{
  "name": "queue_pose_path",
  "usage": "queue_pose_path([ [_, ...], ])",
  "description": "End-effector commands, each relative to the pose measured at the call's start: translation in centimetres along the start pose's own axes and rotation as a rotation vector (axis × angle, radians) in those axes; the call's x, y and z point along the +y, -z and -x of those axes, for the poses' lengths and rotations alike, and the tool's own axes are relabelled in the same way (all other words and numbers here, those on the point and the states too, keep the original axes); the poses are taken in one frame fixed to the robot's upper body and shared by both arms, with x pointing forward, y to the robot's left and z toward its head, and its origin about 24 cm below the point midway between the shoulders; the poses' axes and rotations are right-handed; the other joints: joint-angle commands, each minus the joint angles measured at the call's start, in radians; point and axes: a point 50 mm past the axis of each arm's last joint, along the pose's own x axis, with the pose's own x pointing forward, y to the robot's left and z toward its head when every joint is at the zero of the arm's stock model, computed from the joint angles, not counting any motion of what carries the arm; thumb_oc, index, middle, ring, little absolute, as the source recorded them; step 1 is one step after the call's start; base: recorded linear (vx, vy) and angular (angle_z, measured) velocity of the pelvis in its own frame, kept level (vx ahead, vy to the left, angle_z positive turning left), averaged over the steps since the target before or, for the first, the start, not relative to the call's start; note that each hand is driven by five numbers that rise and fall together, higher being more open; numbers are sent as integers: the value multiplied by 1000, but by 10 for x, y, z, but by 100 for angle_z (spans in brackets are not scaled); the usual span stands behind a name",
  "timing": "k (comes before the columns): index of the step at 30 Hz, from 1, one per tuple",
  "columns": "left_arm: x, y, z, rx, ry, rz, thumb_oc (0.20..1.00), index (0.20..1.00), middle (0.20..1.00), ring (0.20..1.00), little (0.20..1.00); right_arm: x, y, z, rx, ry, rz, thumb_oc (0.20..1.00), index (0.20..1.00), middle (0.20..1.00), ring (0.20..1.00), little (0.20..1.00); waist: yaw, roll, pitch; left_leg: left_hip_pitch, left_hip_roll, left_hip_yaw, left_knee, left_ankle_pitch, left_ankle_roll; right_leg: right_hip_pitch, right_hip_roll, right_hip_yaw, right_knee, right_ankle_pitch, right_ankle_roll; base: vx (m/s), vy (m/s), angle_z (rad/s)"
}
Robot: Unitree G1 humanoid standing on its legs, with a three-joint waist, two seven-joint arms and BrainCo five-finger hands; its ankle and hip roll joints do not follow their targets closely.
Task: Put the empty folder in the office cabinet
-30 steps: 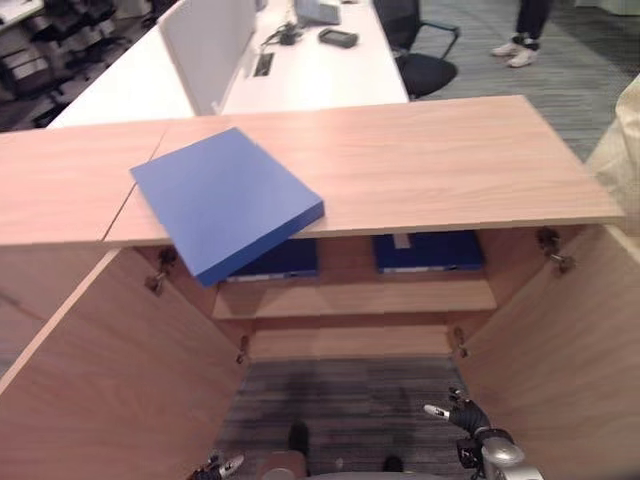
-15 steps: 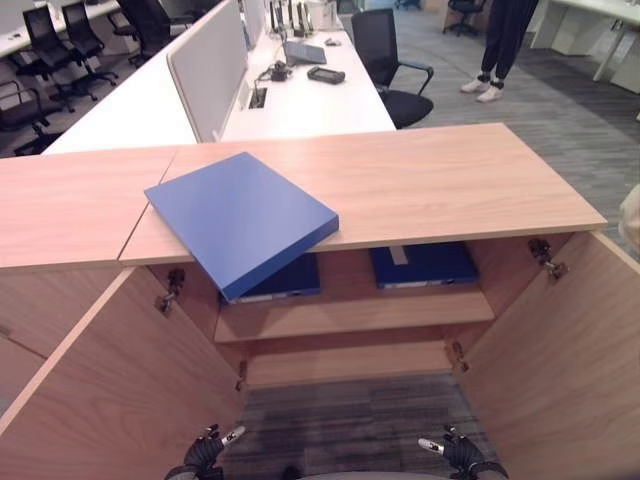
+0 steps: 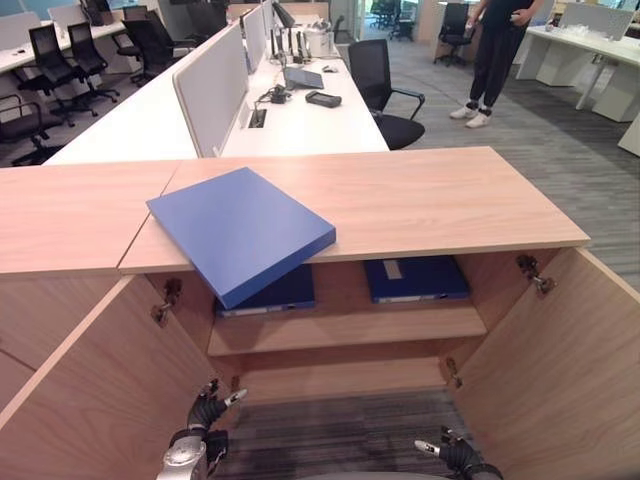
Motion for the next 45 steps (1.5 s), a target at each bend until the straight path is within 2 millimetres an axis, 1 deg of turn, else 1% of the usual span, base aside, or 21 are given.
queue_pose_path([
  [1,10,-31,-15,-107,-21,-22,1000,1000,1000,1000,1000,7,-22,-8,-49,8,-18,1000,1000,1000,1000,1000,64,-21,73,61,4,2,13,-100,-24,-19,-47,-19,16,13,75,-36,0,20],
  [7,2,-28,-13,-97,18,-50,1000,1000,1000,1000,1000,0,-26,-11,-38,44,-43,1000,1000,1000,1000,1000,92,-25,92,53,-1,1,13,-97,-18,-27,-59,-45,25,25,85,-46,23,12],
  [9,1,-32,-14,-110,39,-78,1000,1000,1000,1000,1000,-5,-31,-12,-48,65,-80,1000,1000,1000,1000,1000,101,-30,106,42,-3,4,14,-94,-12,-57,-68,-50,55,32,93,-101,50,-5],
  [10,1,-35,-15,-120,45,-90,1000,1000,1000,1000,1000,-7,-35,-13,-51,79,-112,1000,1000,1000,1000,1000,105,-26,116,30,-4,7,14,-91,-3,-96,-74,-46,111,26,100,-191,78,-7],
  [11,5,-48,-17,-161,38,-120,1000,1000,1000,1000,1000,-10,-44,-15,-77,96,-199,1000,1000,1000,1000,1000,88,-3,138,1,7,-13,15,-76,9,-185,-79,9,255,21,133,-281,68,-6],
  [12,3,-61,-20,-212,32,-145,1000,1000,1000,1000,1000,-11,-48,-16,-89,111,-246,1000,1000,1000,1000,1000,80,5,147,-25,0,-32,23,-64,14,-198,-67,76,293,8,137,-249,4,14],
  [13,3,-70,-22,-244,28,-152,1000,1000,1000,1000,1000,-10,-47,-15,-89,113,-269,1000,1000,1000,1000,1000,81,3,145,-36,-3,-37,26,-59,13,-174,-68,82,276,-8,125,-135,-120,61],
  [14,3,-78,-24,-272,16,-138,1000,1000,1000,1000,1000,-5,-42,-14,-83,102,-287,1000,1000,1000,1000,1000,87,-6,130,-48,-11,-40,27,-58,9,-114,-60,71,217,-52,100,-44,-204,73],
  [15,2,-85,-25,-297,3,-113,1000,1000,1000,1000,1000,-2,-41,-14,-75,96,-274,1000,1000,1000,1000,1000,90,-11,123,-54,-12,-52,27,-48,-3,-96,-52,88,180,-67,84,13,-281,72],
  [16,-2,-88,-26,-309,2,-95,1000,1000,1000,1000,1000,-1,-40,-14,-74,88,-241,1000,1000,1000,1000,1000,88,-10,113,-52,-6,-63,23,-41,-19,-74,-39,81,128,-65,74,45,-286,33],
  [19,-7,-82,-25,-293,10,-84,1000,1000,1000,1000,1000,-3,-43,-13,-99,76,-199,1000,1000,1000,1000,1000,82,-5,110,-45,12,-76,21,-34,-39,-33,-22,55,75,-61,59,39,-204,31],
  [20,-9,-79,-25,-282,16,-81,1000,1000,1000,1000,1000,-6,-48,-13,-118,81,-193,1000,1000,1000,1000,1000,80,-1,113,-45,23,-78,25,-27,-50,-21,-15,46,55,-58,55,5,-147,25],
  [22,-14,-71,-23,-257,34,-84,1000,1000,1000,1000,1000,-12,-48,-14,-116,94,-189,1000,1000,1000,1000,1000,78,7,125,-46,34,-80,40,-19,-61,-2,-5,30,31,-55,46,-23,-114,18],
  [25,-20,-64,-23,-226,53,-76,1000,1000,1000,1000,1000,-23,-49,-14,-113,128,-182,1000,1000,1000,1000,1000,78,2,151,-85,22,-84,139,-41,-71,-4,-15,14,20,-44,38,-105,-67,3],
  [29,-23,-53,-19,-192,71,-70,1000,1000,1000,1000,1000,-33,-44,-13,-96,159,-193,1000,1000,1000,1000,1000,64,-6,138,-52,-13,-65,186,-124,-46,-18,-18,14,23,-44,29,-38,-26,-4],
  [31,-23,-49,-16,-186,79,-72,1000,1000,1000,1000,1000,-34,-41,-12,-86,164,-198,1000,1000,1000,1000,1000,53,0,127,-40,-15,-39,168,-117,-38,-24,-7,15,28,-44,28,48,27,4],
  [36,-18,-50,-15,-190,76,-114,1000,1000,1000,1000,1000,-35,-31,-11,-50,181,-224,1000,1000,1000,1000,1000,47,0,106,7,-12,-36,103,-109,-28,-11,-4,21,35,-40,31,85,25,-2],
  [41,-12,-69,-15,-276,37,-172,1000,1000,1000,1000,1000,-25,-28,-11,-43,158,-241,1000,1000,1000,1000,1000,42,-1,97,47,-9,-44,46,-102,-20,-2,-9,24,54,-50,34,50,49,2],
  [43,-9,-80,-15,-332,-4,-210,1000,1000,1000,1000,1000,-19,-28,-11,-46,149,-245,1000,1000,1000,1000,1000,45,-6,92,54,-9,-48,35,-103,-18,2,-9,21,56,-55,36,41,33,7],
  [44,-6,-98,-13,-422,-51,-281,1000,1000,1000,1000,1000,-14,-26,-11,-42,143,-246,1000,1000,1000,1000,1000,52,-13,88,58,-11,-55,34,-107,-17,8,-10,17,56,-57,38,38,21,14],
  [45,-6,-98,-13,-421,-52,-283,1000,1000,1000,1000,1000,-14,-26,-11,-42,142,-246,1000,1000,1000,1000,1000,51,-14,88,59,-12,-55,34,-107,-17,9,-10,16,56,-57,38,30,18,12],
])
